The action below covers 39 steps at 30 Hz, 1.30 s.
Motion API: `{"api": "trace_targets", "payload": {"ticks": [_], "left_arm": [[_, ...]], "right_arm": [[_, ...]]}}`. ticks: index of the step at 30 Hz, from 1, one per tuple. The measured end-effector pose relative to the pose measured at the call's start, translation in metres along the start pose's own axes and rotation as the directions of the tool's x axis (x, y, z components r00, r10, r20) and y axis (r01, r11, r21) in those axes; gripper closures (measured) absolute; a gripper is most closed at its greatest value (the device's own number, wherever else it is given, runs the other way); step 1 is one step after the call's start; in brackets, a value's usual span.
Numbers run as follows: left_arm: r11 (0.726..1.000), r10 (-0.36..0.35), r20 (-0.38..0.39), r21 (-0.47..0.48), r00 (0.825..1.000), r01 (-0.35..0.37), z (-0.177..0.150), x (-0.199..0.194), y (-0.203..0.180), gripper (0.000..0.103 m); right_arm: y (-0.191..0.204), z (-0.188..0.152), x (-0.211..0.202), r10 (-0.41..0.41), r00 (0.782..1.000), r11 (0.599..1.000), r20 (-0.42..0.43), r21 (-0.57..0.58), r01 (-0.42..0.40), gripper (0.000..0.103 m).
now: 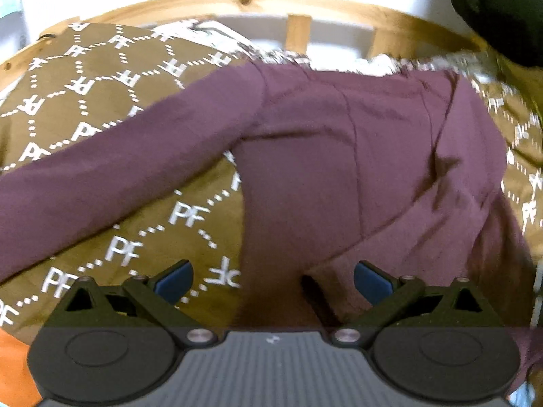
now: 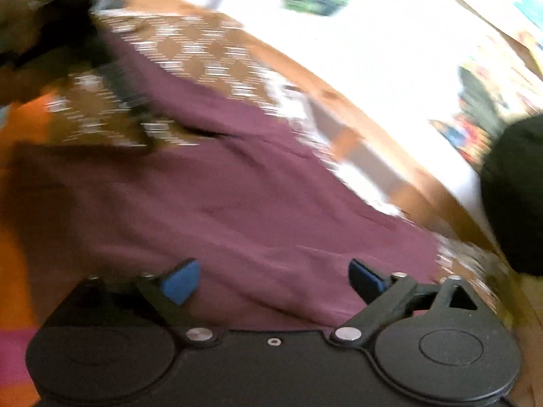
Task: Fold small clothes
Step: 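Carry the held sleeve with the right gripper across the shirt back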
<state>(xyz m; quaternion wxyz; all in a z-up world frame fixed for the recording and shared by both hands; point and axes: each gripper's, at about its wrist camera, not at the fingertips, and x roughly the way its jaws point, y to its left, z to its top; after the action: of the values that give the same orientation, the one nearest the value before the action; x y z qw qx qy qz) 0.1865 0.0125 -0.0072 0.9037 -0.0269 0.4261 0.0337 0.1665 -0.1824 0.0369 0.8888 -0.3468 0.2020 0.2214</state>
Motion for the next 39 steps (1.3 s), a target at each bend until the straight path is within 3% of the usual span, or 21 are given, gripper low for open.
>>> {"api": "trace_targets", "payload": {"ticks": [3,6,14,15,17,18,20,21,22,27,29,31,33,37,39], "left_arm": [[0.999,0.018,0.006,0.039,1.0,-0.018,-0.005,0.008,-0.012,0.001],[0.998,-0.001,0.028,0.055,1.0,-0.001,-0.007,0.013,-0.022,0.001],[0.995,0.004,0.06,0.102,0.998,-0.01,-0.011,0.024,-0.042,0.001],[0.995,0.006,0.061,0.1,0.998,-0.012,-0.011,0.026,-0.042,0.001],[0.996,-0.008,0.059,0.094,0.998,0.003,-0.012,0.028,-0.041,0.001],[0.996,-0.021,0.06,0.092,0.998,0.015,-0.013,0.028,-0.041,0.001],[0.995,-0.033,0.071,0.093,0.997,0.026,-0.015,0.027,-0.04,0.001],[0.995,-0.035,0.078,0.094,0.996,0.028,-0.016,0.027,-0.04,0.001],[0.995,-0.037,0.083,0.096,0.996,0.029,-0.016,0.026,-0.039,0.001],[0.994,-0.024,0.059,0.105,0.998,0.018,-0.016,0.031,-0.042,0.001],[0.994,-0.015,0.046,0.113,0.999,0.01,-0.017,0.034,-0.044,0.001],[0.994,-0.01,0.045,0.108,0.999,0.006,-0.018,0.034,-0.045,0.001],[0.995,-0.013,0.043,0.099,0.999,0.008,-0.02,0.033,-0.045,0.001],[0.996,-0.023,0.037,0.089,0.999,0.02,-0.023,0.029,-0.044,0.001],[0.996,-0.027,0.038,0.086,0.999,0.023,-0.025,0.026,-0.043,0.001]], "right_arm": [[-0.039,-0.004,0.025,-0.132,0.99,0.985,-0.047,0.109,0.137,0.006],[-0.075,-0.009,0.055,-0.187,0.979,0.954,-0.078,0.223,0.2,0.007],[-0.135,-0.021,0.143,-0.193,0.97,0.911,-0.147,0.341,0.233,0.028],[-0.137,-0.023,0.147,-0.19,0.97,0.909,-0.151,0.346,0.232,0.034],[-0.144,-0.025,0.159,-0.169,0.974,0.908,-0.154,0.359,0.214,0.056],[-0.146,-0.025,0.161,-0.155,0.976,0.907,-0.152,0.37,0.202,0.071],[-0.15,-0.024,0.16,-0.156,0.979,0.899,-0.132,0.391,0.196,0.084],[-0.154,-0.025,0.155,-0.163,0.98,0.885,-0.111,0.422,0.195,0.093],[-0.16,-0.025,0.148,-0.166,0.982,0.862,-0.09,0.47,0.189,0.096],[-0.189,-0.038,0.135,-0.271,0.958,0.753,-0.095,0.599,0.272,0.102],[-0.196,-0.047,0.144,-0.279,0.948,0.736,-0.15,0.601,0.312,0.103],[-0.2,-0.055,0.145,-0.253,0.955,0.726,-0.152,0.623,0.291,0.103],[-0.198,-0.054,0.14,-0.243,0.959,0.742,-0.146,0.609,0.28,0.103],[-0.187,-0.053,0.118,-0.169,0.981,0.761,-0.094,0.62,0.191,0.072],[-0.179,-0.055,0.109,-0.112,0.99,0.763,-0.084,0.632,0.14,0.065]]}}
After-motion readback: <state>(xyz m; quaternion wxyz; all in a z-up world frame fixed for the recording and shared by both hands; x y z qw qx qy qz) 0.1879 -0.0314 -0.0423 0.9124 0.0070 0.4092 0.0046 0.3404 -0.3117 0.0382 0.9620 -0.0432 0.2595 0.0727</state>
